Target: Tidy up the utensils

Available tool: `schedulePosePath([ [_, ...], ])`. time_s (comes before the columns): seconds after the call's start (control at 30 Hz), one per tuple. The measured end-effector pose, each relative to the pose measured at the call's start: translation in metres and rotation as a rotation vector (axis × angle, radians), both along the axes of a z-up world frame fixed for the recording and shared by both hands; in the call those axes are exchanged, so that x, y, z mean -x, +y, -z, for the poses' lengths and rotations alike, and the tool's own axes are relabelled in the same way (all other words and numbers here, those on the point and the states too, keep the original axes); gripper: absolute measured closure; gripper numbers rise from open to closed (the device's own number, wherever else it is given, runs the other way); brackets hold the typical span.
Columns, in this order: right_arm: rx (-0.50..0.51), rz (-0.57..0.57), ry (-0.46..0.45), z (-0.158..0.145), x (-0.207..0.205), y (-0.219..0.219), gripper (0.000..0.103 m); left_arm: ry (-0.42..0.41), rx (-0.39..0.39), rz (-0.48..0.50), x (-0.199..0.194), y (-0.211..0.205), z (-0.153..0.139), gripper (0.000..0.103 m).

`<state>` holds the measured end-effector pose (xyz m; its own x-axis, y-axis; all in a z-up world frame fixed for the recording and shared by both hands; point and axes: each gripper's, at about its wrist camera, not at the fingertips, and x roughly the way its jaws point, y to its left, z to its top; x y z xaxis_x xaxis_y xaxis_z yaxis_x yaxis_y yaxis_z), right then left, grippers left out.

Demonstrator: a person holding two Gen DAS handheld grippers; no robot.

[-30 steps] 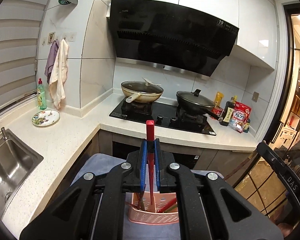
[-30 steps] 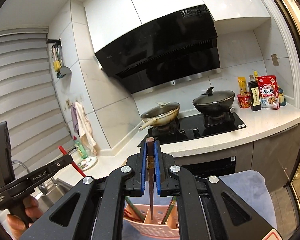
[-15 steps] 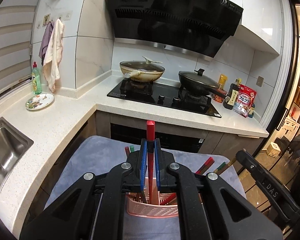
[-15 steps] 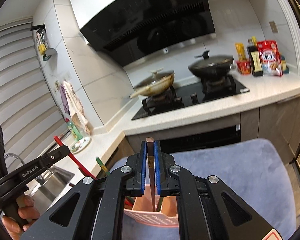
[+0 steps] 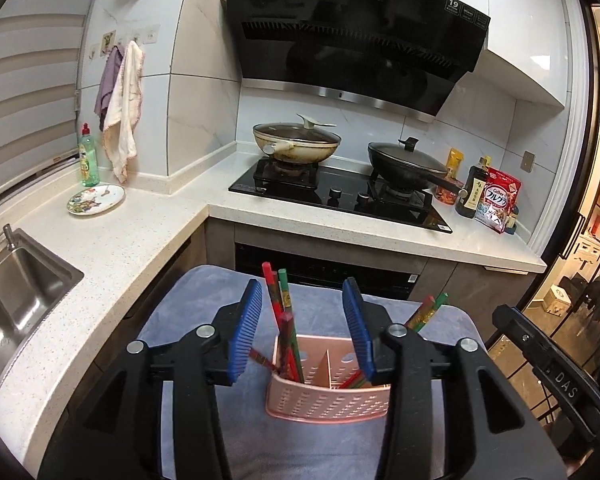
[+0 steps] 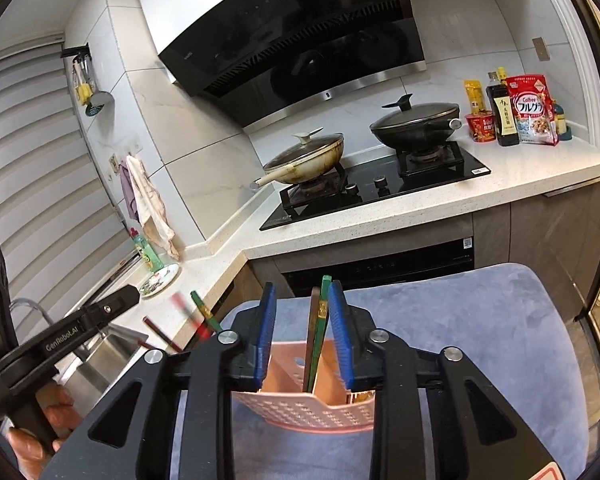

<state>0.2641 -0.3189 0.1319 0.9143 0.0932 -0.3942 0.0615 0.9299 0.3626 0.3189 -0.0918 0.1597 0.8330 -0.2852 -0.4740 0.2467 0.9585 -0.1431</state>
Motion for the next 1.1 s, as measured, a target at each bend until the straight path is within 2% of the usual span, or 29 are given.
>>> schedulePosePath([
  [0.03,0.011,-0.003,0.008,0.000,0.006,0.003,0.073,0.002,-0.006,-0.005,0.005,0.001,0.000,0.056],
  [0.17,0.024,-0.006,0.025,0.004,0.027,0.008,0.057,-0.001,-0.050,-0.023,0.024,0.005,0.004,0.052],
  [0.2,0.027,-0.007,0.033,0.005,0.030,0.010,0.056,0.000,-0.065,-0.027,0.028,0.006,0.005,0.049],
  [0.33,0.057,-0.013,0.080,0.013,0.050,0.017,0.055,0.006,-0.113,-0.046,0.048,0.008,0.013,0.042],
  [0.47,0.071,-0.015,0.110,0.020,0.068,0.022,0.050,0.017,-0.123,-0.047,0.066,0.012,0.019,0.041],
  [0.87,0.151,0.031,0.138,0.026,0.114,0.040,0.050,0.040,-0.175,-0.062,0.102,0.018,0.034,0.034],
  [1.1,0.180,0.047,0.163,0.034,0.128,0.048,0.050,0.046,-0.213,-0.077,0.118,0.019,0.043,0.026],
])
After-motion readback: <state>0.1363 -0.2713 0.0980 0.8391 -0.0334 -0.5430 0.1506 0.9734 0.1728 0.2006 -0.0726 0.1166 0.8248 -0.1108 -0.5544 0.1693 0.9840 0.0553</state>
